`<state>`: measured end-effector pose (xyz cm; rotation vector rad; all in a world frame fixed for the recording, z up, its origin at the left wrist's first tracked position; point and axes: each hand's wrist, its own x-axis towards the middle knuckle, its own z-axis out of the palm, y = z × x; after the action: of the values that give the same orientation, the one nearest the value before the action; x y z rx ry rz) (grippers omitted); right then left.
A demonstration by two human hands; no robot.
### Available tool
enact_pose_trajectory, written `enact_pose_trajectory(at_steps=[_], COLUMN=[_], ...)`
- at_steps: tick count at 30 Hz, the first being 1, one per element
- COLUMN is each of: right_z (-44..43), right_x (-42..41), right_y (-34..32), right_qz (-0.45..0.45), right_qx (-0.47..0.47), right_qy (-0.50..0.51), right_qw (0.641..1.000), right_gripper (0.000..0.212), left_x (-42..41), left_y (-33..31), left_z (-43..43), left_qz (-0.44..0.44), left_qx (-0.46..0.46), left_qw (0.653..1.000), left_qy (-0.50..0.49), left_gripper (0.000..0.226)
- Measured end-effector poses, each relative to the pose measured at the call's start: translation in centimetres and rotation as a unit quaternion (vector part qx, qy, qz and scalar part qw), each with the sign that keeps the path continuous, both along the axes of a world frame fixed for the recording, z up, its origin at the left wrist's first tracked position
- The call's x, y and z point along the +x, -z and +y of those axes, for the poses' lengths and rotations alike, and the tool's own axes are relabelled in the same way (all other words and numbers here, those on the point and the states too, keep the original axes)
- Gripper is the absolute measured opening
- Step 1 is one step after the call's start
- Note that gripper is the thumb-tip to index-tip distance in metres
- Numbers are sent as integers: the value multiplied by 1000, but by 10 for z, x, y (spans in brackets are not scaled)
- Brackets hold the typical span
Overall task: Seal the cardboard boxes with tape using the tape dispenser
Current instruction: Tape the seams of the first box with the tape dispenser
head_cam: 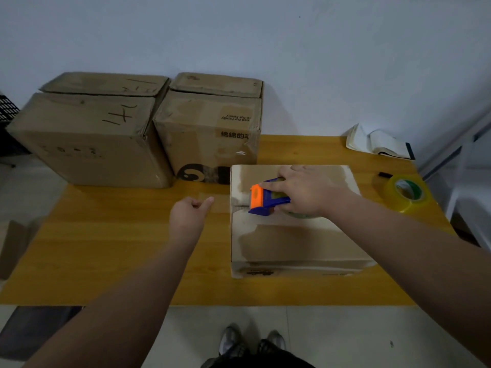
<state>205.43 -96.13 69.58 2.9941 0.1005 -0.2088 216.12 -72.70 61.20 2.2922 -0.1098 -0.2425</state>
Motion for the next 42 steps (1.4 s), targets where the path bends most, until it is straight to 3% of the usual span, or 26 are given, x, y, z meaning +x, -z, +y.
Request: enact_pose_trajectory(at_steps=[19,25,26,28,30,31,33,38,40,42], right_z=[11,12,12,11,11,11,11,14,14,12], right_x=[1,1,1,1,1,1,1,1,0,-1], right_y=[1,2,2,3,4,4,4,7,8,6], right_qz=[8,15,15,13,9,8,8,0,-5,-2], right_qx=[-15,-14,-14,-12,-12,-11,-13,-28,-31,-28], right_qy=[11,12,13,14,15,16,15,18,18,13], right_qw=[1000,1000,1000,1000,1000,1000,1000,999,999,1000], right_gripper=[62,63,63,63,63,63,63,64,65,66], left_x=[-6,-11,-13,-17,-22,-25,-33,-50,-49,-41], left_y=[30,29,26,21,10,3,-9,-8,-1,2], left_z=[-20,-24,-20,-11,-13,-19,-33,-44,-39,-35], left_qz=[118,253,250,146,20,17,100,265,286,283], left_qx=[40,22,59,107,19,-43,-132,-225,-253,-219], left_qw=[992,967,966,983,1000,999,982,927,909,906], left_qy=[14,-35,-32,-25,-1,27,86,144,165,225], left_gripper=[59,103,109,99,65,51,42,75,87,106])
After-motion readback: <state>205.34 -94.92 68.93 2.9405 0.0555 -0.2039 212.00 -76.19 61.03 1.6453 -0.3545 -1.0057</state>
